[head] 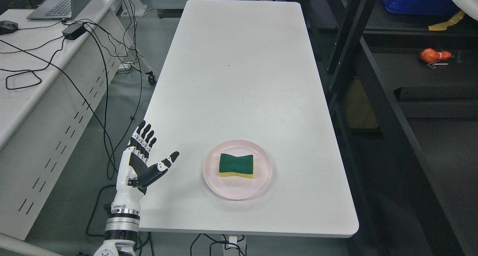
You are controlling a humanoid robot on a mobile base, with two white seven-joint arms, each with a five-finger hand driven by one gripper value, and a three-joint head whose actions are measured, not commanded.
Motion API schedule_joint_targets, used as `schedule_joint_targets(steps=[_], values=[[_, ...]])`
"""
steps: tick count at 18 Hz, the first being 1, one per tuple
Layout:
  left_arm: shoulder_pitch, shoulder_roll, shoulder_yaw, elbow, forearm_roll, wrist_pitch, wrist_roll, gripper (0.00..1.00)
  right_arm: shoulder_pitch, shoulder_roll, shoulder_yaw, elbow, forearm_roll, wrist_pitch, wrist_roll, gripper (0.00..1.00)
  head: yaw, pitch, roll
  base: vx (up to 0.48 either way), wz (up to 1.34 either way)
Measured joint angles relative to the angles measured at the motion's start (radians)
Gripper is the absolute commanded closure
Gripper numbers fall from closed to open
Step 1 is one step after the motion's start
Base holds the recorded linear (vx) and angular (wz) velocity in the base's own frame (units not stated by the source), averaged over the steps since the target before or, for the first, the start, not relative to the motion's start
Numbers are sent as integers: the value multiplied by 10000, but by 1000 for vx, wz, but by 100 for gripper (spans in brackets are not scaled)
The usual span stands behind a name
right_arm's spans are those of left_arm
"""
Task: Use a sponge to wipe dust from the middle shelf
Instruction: 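Reach the left hand over the green-and-yellow sponge on the pink plate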
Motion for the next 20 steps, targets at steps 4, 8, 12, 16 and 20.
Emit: schedule_joint_targets(steps=[4, 8, 12, 16, 20], values=[[-74, 24, 0, -10, -4, 34, -43, 3, 0, 0, 0, 0, 0, 0, 0, 0, 0, 0, 0, 0, 0], [-662, 471, -43, 39, -644, -76, -1088, 4, 1, 0, 0, 0, 0, 0, -1, 0, 0, 0, 0, 0, 0], [-1770, 1185, -172, 318, -3111, -1612, -3613, 3, 0, 0, 0, 0, 0, 0, -1, 0, 0, 0, 0, 0, 0], [-3036, 1559, -286, 922, -6042, -3541, -5622, 7, 0, 0, 0, 0, 0, 0, -2, 0, 0, 0, 0, 0, 0], [-3868, 1843, -423, 1414, -8216, -4142, -6458, 7, 0, 0, 0, 0, 0, 0, -2, 0, 0, 0, 0, 0, 0]])
